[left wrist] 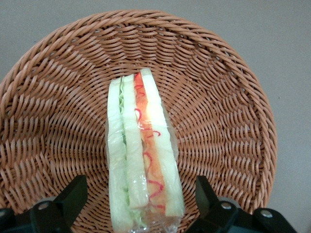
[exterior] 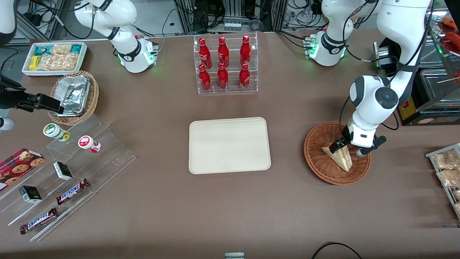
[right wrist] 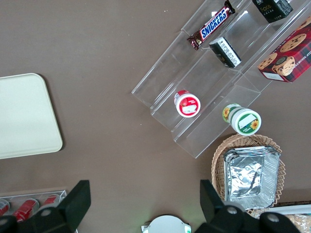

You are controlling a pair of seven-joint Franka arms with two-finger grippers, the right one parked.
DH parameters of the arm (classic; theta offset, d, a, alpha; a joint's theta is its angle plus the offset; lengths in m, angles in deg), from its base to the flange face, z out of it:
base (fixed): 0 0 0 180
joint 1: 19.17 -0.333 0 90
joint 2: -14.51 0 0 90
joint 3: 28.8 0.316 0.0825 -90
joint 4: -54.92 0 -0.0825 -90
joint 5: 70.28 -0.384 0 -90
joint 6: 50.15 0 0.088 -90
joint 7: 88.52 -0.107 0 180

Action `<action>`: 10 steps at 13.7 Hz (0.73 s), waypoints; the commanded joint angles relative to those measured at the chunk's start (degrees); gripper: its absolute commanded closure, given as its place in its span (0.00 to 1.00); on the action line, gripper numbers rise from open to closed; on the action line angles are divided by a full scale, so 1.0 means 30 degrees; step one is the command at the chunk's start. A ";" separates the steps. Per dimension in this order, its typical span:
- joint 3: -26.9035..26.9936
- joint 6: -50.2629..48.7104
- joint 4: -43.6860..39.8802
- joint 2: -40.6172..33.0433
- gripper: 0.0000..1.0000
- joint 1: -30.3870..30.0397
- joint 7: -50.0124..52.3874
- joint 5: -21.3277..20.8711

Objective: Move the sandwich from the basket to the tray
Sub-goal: 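Close the left gripper on the sandwich and lift it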

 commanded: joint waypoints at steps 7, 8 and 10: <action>-0.0094 -0.0748 -0.1411 -0.0442 1.00 0.0064 0.0429 -0.0205; -0.0123 -0.2294 -0.2402 -0.0591 1.00 0.0093 0.0429 -0.0205; -0.0618 -0.6508 -0.5006 -0.0622 1.00 0.0094 0.0429 -0.0205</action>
